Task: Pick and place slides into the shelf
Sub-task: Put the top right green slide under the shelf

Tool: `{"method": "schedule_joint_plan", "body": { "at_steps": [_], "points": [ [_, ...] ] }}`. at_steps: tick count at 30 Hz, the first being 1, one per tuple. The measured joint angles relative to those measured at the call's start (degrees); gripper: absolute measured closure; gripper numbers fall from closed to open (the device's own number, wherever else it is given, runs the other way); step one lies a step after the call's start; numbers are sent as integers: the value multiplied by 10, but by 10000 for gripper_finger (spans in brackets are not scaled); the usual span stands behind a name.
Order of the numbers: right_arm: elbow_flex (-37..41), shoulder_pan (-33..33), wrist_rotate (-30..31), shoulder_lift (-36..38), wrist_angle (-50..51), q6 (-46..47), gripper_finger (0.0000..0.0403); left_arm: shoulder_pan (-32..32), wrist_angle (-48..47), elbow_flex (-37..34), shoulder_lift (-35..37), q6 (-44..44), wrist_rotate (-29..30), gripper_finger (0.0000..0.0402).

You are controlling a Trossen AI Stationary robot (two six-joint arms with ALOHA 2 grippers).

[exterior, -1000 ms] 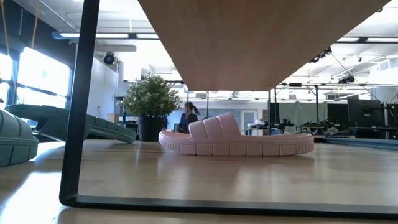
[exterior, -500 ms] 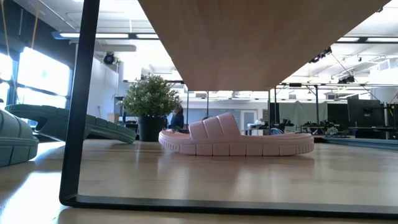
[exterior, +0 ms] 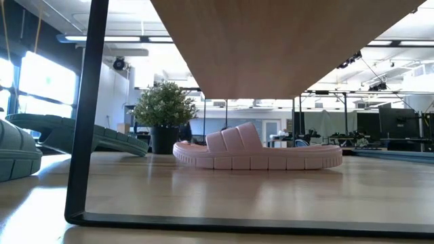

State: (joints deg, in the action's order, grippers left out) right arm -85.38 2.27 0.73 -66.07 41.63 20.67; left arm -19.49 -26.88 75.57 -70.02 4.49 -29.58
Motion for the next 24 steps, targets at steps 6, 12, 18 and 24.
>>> {"method": "schedule_joint_plan", "body": {
  "at_steps": [6,12,18,24],
  "points": [
    [0,0,8,-5,1,0,308,0,-2,0,0,-1,0,393],
    [0,0,27,-6,6,0,363,0,-3,0,0,-26,0,353],
    [0,0,31,-6,7,0,367,0,-3,0,0,-41,2,294],
    [0,0,38,-4,8,0,367,0,-3,0,1,-43,7,233]
  ]
}}
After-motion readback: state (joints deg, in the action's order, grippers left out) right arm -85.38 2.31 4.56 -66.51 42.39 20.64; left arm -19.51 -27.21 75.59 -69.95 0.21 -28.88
